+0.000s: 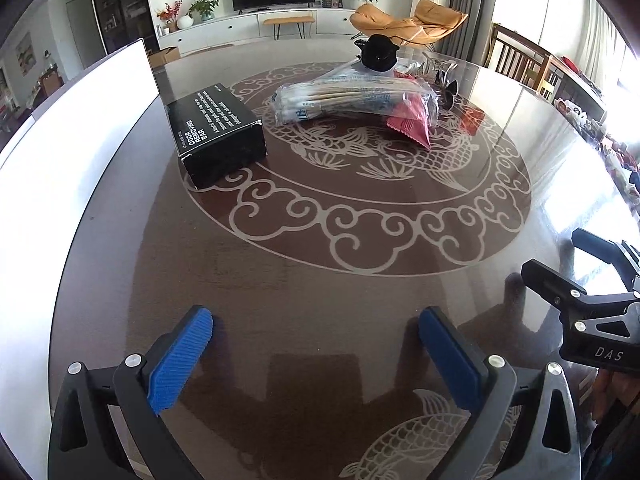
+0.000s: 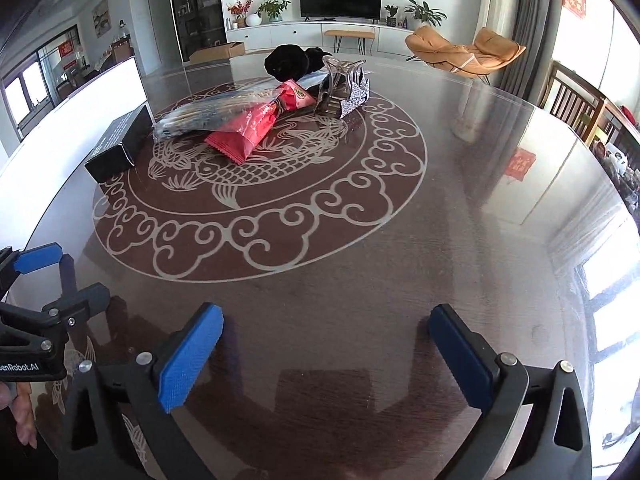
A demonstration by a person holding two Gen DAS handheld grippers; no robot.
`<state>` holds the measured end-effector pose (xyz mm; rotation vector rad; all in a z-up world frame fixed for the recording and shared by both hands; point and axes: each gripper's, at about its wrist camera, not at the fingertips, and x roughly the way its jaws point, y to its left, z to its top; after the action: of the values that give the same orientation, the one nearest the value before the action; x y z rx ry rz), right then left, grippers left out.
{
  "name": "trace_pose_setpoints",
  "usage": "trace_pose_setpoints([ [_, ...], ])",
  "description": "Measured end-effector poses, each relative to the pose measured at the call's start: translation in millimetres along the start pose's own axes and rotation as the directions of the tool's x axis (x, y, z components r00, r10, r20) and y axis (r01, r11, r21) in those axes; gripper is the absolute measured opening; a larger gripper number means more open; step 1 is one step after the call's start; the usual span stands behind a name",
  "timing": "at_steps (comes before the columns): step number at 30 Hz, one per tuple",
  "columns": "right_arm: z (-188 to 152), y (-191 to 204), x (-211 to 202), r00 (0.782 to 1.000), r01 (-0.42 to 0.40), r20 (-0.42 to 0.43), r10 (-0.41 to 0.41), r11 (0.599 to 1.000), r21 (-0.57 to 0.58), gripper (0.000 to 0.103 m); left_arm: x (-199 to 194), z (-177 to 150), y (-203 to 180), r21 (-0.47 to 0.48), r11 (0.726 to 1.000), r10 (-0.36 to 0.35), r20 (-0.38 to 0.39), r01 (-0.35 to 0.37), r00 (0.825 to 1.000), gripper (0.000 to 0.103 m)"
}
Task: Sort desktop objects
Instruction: 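Move the left tool to the black ODOR REMOVING BAR box and grasp it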
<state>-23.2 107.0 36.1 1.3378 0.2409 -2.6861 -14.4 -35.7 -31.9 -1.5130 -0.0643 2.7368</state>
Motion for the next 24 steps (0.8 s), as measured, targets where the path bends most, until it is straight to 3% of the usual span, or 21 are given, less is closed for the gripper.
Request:
trace_pose_setpoints([
  [9, 0, 0, 0, 1.0, 0.0, -0.002, 0.0, 1.0, -0.001, 0.103, 16, 23, 14, -0.03, 0.999, 0.017, -0.011, -0.018, 1.0, 0.103],
  [16, 0, 0, 0, 1.0, 0.0, -0.003, 0.0, 1.0, -0.002, 0.103, 40, 65, 35, -0.133, 0.988, 0.078, -0.029, -0.081, 0.997, 0.103],
  [24, 0, 0, 0, 1.0, 0.0, -0.003, 0.0, 1.0, -0.002, 0.103, 59, 99, 53, -0.144, 0.986, 0.078, -0.076, -0.088, 0.994, 0.103],
])
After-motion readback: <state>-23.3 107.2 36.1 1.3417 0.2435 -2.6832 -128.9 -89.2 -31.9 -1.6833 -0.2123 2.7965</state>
